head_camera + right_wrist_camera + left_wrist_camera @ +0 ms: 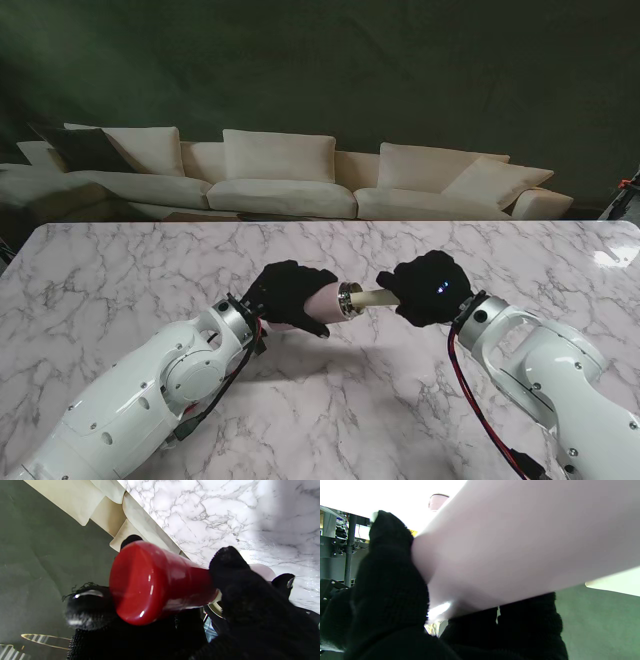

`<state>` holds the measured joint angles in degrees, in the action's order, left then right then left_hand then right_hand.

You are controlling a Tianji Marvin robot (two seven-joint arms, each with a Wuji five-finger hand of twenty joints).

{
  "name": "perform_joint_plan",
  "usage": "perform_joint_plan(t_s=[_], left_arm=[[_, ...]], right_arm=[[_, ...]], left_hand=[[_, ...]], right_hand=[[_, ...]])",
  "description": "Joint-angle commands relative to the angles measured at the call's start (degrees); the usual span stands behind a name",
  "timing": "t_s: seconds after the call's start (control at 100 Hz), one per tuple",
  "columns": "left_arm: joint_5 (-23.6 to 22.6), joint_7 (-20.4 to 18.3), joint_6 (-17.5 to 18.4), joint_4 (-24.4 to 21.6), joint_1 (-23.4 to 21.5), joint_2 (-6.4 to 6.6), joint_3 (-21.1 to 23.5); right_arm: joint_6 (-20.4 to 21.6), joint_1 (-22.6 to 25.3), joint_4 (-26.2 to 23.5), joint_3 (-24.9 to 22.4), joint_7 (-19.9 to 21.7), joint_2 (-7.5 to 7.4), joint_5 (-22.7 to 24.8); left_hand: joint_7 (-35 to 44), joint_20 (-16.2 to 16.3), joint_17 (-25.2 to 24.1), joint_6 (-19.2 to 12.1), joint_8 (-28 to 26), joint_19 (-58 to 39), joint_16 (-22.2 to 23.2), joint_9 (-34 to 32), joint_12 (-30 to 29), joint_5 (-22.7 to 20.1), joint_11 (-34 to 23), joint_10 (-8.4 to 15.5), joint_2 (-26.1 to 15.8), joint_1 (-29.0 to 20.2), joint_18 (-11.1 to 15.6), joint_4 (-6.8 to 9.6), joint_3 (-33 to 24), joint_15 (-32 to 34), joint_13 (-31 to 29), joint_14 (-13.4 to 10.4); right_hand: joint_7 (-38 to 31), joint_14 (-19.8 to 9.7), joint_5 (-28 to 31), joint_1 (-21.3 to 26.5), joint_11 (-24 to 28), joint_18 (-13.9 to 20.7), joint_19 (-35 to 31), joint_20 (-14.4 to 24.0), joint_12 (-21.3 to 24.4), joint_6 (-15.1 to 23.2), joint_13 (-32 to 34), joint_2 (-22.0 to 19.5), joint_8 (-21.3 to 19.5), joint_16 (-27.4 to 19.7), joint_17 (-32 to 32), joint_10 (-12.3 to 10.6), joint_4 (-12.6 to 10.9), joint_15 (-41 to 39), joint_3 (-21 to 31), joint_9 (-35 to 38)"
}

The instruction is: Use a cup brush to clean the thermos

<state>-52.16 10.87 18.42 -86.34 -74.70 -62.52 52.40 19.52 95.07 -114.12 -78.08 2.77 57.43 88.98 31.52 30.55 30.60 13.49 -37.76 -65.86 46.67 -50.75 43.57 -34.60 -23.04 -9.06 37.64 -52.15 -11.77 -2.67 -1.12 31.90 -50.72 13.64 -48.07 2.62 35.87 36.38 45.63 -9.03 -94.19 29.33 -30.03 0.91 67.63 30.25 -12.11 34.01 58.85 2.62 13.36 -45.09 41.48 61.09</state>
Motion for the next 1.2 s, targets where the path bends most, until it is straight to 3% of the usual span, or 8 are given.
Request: perform_joint_plan(t_s=[0.0,0.4,0.69,0.83,1.19], left_arm=[[0.3,-0.9,0.6,-0.7,0.3,-0.26,-0.7],[0.8,-1.1,0.2,-0.5,0.9,-0.41,-2.0],[0.4,-1.4,0.0,-0.6,0.3,-0.22,-0.8],[0.3,-1.3,0.1,-0.8,0.1,-0.19,-0.4],[0.7,-1.5,0.1,-0.8,0.6,-0.30,-1.5]], right_arm=[[0.7,-1.2,0.3,0.4,0.4,-0.11,0.6],[1.7,-5.9,3.6,5.5,2.8,-0.38,-0.8],[1.0,-3.4,1.4,2.7,1.2,-0.20,0.1],[0.1,-2.3,0.7,1.7,0.7,0.00,-0.1],[-0.9,-5.7,3.5,5.8,2.8,0.02,-2.2]], left_hand=[[7.5,1.2,1.4,-11.0,-1.3,-2.5,3.7,-2.0,1.6,-6.6,-2.8,5.9,-23.9,-18.9,4.4,3.03,-28.8,9.1,-4.2,-6.6],[7.6,1.3,1.4,-11.1,-1.3,-2.6,3.7,-2.0,1.6,-6.5,-2.8,6.0,-24.0,-18.9,4.4,3.09,-28.7,9.2,-4.2,-6.6],[7.6,1.4,1.4,-11.0,-1.2,-2.7,3.7,-2.1,1.7,-6.6,-2.8,5.9,-24.0,-18.9,4.4,3.15,-28.8,9.3,-4.2,-6.6],[7.6,1.5,1.3,-11.0,-1.2,-2.7,3.7,-2.1,1.7,-6.6,-2.8,5.9,-24.0,-18.9,4.3,3.18,-28.8,9.3,-4.2,-6.6],[7.6,1.5,1.3,-11.1,-1.2,-2.7,3.7,-2.0,1.7,-6.5,-2.8,5.9,-24.0,-18.9,4.4,3.21,-28.8,9.3,-4.1,-6.6]], right_hand=[[-5.9,-2.4,5.1,11.7,3.1,7.0,-5.5,0.6,-2.0,8.0,8.0,-7.6,0.7,2.9,3.1,-1.4,-1.1,-11.9,9.7,1.8],[-5.6,-3.0,5.5,12.0,3.4,7.8,-8.5,-0.3,-3.6,5.7,8.1,-7.8,0.9,3.2,4.3,-1.0,-1.0,-16.8,9.6,2.6],[-5.1,-2.6,4.7,11.7,2.4,7.4,-8.6,-0.7,-2.8,4.3,7.9,-8.2,1.6,2.8,4.3,-0.6,-0.9,-16.8,9.3,2.6],[-5.2,-2.0,2.5,10.6,2.6,6.4,-9.1,-1.0,-1.9,2.5,7.9,-9.8,3.3,2.7,4.4,-0.5,-1.2,-17.6,6.1,3.5],[-5.7,-3.1,2.1,10.9,4.7,7.9,-11.8,-1.5,-2.2,0.7,8.1,-10.2,4.6,4.0,7.9,-0.3,-1.6,-23.7,6.0,5.4]])
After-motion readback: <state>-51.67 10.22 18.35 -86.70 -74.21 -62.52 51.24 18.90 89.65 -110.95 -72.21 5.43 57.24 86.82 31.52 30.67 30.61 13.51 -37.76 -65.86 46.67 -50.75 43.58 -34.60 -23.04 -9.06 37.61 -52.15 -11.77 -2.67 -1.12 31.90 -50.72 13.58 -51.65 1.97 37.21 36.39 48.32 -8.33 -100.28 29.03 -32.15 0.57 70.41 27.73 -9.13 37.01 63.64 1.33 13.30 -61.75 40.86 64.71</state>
